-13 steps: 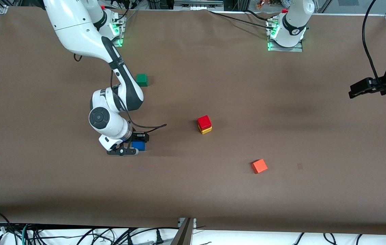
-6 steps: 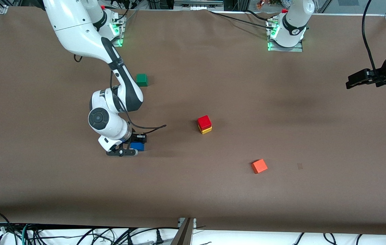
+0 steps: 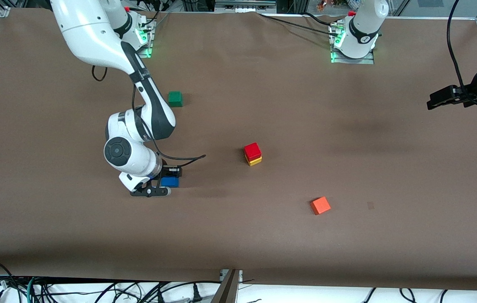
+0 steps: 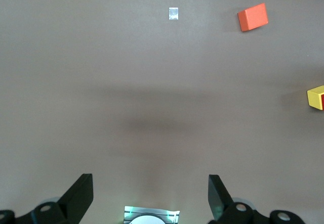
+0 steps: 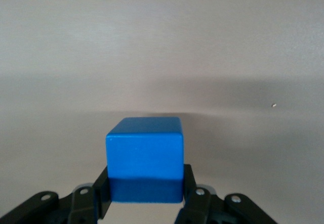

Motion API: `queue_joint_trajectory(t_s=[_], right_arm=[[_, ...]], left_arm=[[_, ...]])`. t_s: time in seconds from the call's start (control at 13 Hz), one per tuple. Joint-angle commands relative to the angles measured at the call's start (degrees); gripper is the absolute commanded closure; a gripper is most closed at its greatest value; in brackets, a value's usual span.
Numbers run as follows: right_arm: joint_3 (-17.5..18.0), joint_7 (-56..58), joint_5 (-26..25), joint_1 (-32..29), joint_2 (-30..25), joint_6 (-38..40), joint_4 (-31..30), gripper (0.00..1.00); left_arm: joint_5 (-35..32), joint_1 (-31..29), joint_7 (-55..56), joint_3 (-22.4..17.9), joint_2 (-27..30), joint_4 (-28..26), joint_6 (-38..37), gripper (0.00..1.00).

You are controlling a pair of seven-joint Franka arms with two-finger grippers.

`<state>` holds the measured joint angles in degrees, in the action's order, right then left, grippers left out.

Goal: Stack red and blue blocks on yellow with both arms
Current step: 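Lift the blue cube with the right gripper toward the red cube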

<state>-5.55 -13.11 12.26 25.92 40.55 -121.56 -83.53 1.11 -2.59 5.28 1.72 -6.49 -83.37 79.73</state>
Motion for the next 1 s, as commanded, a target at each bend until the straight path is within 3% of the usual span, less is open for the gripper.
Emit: queue_joint_trajectory(t_s=[0.0, 0.23, 0.38, 0.62, 0.92], right_arm=[[0.3, 0.0, 0.6, 0.7, -2.8, 6.5, 3.1, 0.64], [0.4, -3.6, 0.2, 4.3, -7.6, 13.8, 3.4, 0.63], [0.3, -10.8, 0.6, 8.2, -7.9, 18.0, 8.4, 0.63], [0.4, -19.7, 0.7, 13.3, -4.6, 14.8, 12.9, 0.61], [0.2, -33.3, 0.1, 21.0, -2.1, 10.3, 13.3, 0.60]], left_arm=[[1.3, 0.1, 0.1, -0.1, 0.5, -0.6, 0.5, 0.00], [1.3, -0.2, -0.6, -0.3, 0.5, -0.5, 0.5, 0.00], [1.3, -0.1, -0.4, -0.3, 0.3, 0.0, 0.7, 0.00], [1.3, -0.1, 0.0, -0.3, -0.4, 1.0, 0.7, 0.00], [1.3, -0.1, 0.0, -0.3, -0.8, 1.1, 0.7, 0.00]])
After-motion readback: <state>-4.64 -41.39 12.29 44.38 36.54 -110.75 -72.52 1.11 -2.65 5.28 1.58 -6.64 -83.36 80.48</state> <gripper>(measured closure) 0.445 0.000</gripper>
